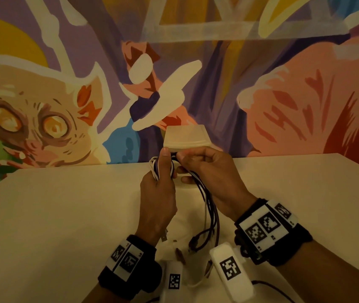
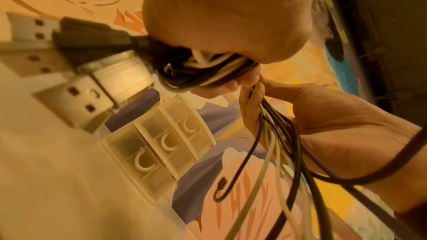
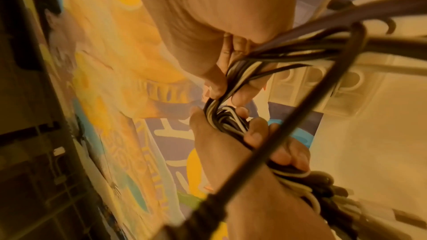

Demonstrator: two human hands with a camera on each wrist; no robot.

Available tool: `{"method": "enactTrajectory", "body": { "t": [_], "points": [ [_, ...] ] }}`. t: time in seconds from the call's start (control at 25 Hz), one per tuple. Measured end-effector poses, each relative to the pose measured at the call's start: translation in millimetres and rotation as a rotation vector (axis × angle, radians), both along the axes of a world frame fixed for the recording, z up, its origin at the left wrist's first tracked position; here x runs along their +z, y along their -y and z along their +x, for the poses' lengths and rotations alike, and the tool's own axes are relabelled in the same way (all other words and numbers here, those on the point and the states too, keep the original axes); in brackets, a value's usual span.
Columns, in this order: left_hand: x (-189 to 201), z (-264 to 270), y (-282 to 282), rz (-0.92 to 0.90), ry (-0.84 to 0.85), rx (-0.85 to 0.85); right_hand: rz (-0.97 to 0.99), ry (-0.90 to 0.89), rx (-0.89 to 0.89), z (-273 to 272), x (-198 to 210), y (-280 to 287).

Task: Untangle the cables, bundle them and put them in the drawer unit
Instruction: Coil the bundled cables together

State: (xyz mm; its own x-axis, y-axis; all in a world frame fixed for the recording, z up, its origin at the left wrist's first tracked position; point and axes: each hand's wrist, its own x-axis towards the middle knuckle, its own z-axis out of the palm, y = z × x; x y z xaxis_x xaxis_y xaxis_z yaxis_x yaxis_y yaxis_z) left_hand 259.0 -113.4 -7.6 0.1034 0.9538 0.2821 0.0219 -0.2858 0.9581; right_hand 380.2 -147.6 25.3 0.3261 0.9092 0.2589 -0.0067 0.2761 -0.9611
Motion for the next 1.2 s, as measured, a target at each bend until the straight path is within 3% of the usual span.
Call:
{"method": "enactTrajectory", "body": {
  "t": [0.2,0.44,0.56,0.84,1.04,1.2],
  "points": [
    [-1,-4,-10,0.044,-0.005,0.075,0.039,-0.005,-0.047,-13,-13,0],
    [1,-10,-19,0.067,-0.035,0.112,0.020,0.037,0.133,-25,-27,4],
    [2,-9,-17,0.078,-0.059,0.092,-0.016,-0.052,0.178,-23,-28,6],
    [0,-7,-16,-0.073,0.084,0.024,-0.024,-0.077,0.046,-21,-34,5],
    [-6,-7,-21,-0.207,0.120,-0.042,-0.027,0.243,-0.112,-23,-38,6],
    [-7,-6,-22,-0.215,0.119,-0.064,-0.096,0.421,-0.046,-19,-36,21]
  ]
}}
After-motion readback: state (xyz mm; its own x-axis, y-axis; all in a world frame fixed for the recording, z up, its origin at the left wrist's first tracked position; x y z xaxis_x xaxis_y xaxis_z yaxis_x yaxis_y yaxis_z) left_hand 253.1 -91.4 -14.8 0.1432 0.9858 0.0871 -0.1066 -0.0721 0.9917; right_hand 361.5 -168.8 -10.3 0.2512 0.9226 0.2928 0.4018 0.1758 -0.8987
